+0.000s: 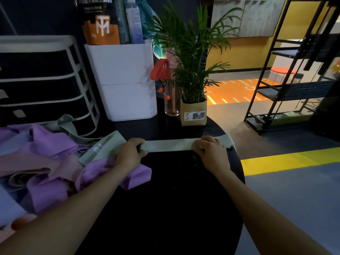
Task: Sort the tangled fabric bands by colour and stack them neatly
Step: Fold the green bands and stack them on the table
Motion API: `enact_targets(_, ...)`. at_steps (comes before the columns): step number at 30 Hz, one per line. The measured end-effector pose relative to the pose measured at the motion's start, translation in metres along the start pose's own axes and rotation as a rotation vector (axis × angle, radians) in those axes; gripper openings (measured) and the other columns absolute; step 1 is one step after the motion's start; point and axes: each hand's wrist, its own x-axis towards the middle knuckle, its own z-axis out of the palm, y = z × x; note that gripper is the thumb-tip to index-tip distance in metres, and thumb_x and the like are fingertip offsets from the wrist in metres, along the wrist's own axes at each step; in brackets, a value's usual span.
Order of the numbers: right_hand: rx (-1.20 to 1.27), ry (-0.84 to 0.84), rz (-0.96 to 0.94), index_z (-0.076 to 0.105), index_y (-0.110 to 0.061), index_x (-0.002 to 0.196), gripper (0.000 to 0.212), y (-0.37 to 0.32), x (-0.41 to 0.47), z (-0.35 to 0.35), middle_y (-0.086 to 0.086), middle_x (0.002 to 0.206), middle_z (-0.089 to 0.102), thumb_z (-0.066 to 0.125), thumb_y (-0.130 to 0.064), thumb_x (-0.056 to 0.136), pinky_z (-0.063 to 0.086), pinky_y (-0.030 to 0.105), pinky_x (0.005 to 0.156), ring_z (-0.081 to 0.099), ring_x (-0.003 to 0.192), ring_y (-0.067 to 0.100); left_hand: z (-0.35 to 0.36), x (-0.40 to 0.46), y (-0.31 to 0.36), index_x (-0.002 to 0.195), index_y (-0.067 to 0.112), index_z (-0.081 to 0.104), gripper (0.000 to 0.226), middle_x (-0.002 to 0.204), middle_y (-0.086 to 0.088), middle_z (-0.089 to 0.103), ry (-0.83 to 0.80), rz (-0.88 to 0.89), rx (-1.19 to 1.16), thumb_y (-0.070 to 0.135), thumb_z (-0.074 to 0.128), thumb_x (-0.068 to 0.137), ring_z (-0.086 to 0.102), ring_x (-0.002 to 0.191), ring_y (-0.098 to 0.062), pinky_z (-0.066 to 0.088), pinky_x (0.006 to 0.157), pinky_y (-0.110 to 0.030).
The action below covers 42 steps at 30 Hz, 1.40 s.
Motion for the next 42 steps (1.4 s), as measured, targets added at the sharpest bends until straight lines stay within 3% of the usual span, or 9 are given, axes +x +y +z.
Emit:
enact_targets(11, -0.044, -0.053, 0.006, 0.057, -0.022, 0.125, 0.033, -0.022, 0.001, 0.0, 0.001, 0.136, 0.044, 0.051, -0.031, 0.094, 0.029, 0.038, 0.104, 0.036, 0.127, 0.022, -0.012, -0.006, 0.012, 0.128, 0.008, 0.054, 0.041, 0.133, -0.007, 0.051, -0.009, 0.093, 0.108, 0.007, 0.061, 0.087, 0.052, 0.118, -0.022, 0.032, 0.095, -0.017)
enact_targets(15, 0.008, -0.029, -0.053, 0.052, -0.018, 0.131, 0.039, -0.077, 0.021, 0.016, 0.005, 0.133, 0.046, 0.056, -0.022, 0.092, 0.033, 0.033, 0.103, 0.04, 0.123, 0.024, -0.045, -0.006, 0.016, 0.119, 0.012, 0.06, 0.032, 0.12, -0.005, 0.055, 0.04, 0.209, 0.205, 0.01, 0.059, 0.087, 0.055, 0.108, -0.023, 0.039, 0.09, -0.025)
enact_targets(21, 0.14, -0.169, -0.149, 0.053, -0.009, 0.13, 0.042, -0.156, 0.048, 0.053, 0.014, 0.13, 0.049, 0.06, -0.017, 0.089, 0.038, 0.037, 0.101, 0.047, 0.12, 0.03, -0.1, -0.009, -0.008, 0.108, 0.015, 0.062, 0.021, 0.113, -0.003, 0.056, 0.119, 0.133, 0.272, 0.014, 0.057, 0.088, 0.056, 0.105, -0.021, 0.045, 0.089, -0.033)
enact_targets(30, 0.235, -0.35, -0.07, 0.027, -0.006, 0.144, 0.069, -0.201, 0.069, 0.083, 0.015, 0.143, 0.041, 0.064, -0.015, 0.086, 0.03, 0.026, 0.103, 0.04, 0.131, 0.029, -0.131, -0.015, -0.043, 0.118, 0.01, 0.059, 0.032, 0.12, -0.006, 0.058, 0.076, 0.096, 0.189, 0.011, 0.063, 0.086, 0.059, 0.108, -0.02, 0.043, 0.094, -0.024)
enact_targets(32, 0.295, -0.299, -0.048, 0.046, -0.007, 0.131, 0.054, -0.205, 0.068, 0.085, 0.013, 0.125, 0.057, 0.067, -0.011, 0.082, 0.038, 0.025, 0.093, 0.053, 0.115, 0.027, -0.134, -0.017, -0.045, 0.12, 0.01, 0.058, 0.034, 0.122, -0.006, 0.059, 0.057, 0.087, 0.148, 0.01, 0.063, 0.086, 0.059, 0.109, -0.018, 0.045, 0.095, -0.027)
enact_targets(34, 0.302, -0.237, -0.095, 0.059, -0.011, 0.088, 0.013, -0.209, 0.065, 0.081, 0.008, 0.087, 0.061, 0.069, -0.01, 0.079, 0.04, 0.025, 0.071, 0.057, 0.082, 0.022, -0.136, -0.02, -0.047, 0.121, 0.01, 0.056, 0.034, 0.123, -0.005, 0.058, 0.046, 0.062, 0.093, 0.01, 0.061, 0.087, 0.058, 0.109, -0.016, 0.045, 0.093, -0.024)
enact_targets(36, 0.337, -0.186, -0.176, 0.041, -0.017, 0.058, 0.035, -0.218, 0.061, 0.069, -0.003, 0.059, 0.043, 0.068, -0.007, 0.079, 0.032, 0.023, 0.056, 0.039, 0.057, 0.011, -0.14, -0.023, -0.046, 0.123, 0.011, 0.054, 0.036, 0.123, -0.004, 0.059, 0.068, 0.045, 0.049, 0.009, 0.06, 0.088, 0.057, 0.102, -0.012, 0.043, 0.085, -0.02)
enact_targets(39, 0.422, -0.161, -0.293, 0.034, -0.021, 0.051, 0.046, -0.237, 0.053, 0.045, -0.008, 0.053, 0.03, 0.064, -0.002, 0.081, 0.028, 0.014, 0.046, 0.026, 0.051, 0.004, -0.149, -0.03, -0.04, 0.127, 0.011, 0.049, 0.041, 0.119, 0.001, 0.056, 0.105, 0.04, -0.017, 0.006, 0.058, 0.088, 0.053, 0.097, -0.009, 0.037, 0.078, -0.014)
enact_targets(42, 0.447, -0.139, -0.397, 0.052, -0.002, 0.06, 0.026, -0.26, 0.045, 0.02, -0.002, 0.055, 0.039, 0.064, -0.005, 0.083, 0.029, 0.015, 0.049, 0.031, 0.052, 0.006, -0.163, -0.041, -0.034, 0.12, 0.013, 0.054, 0.034, 0.109, 0.003, 0.059, 0.13, 0.084, -0.104, 0.006, 0.059, 0.087, 0.057, 0.097, -0.013, 0.044, 0.077, -0.017)
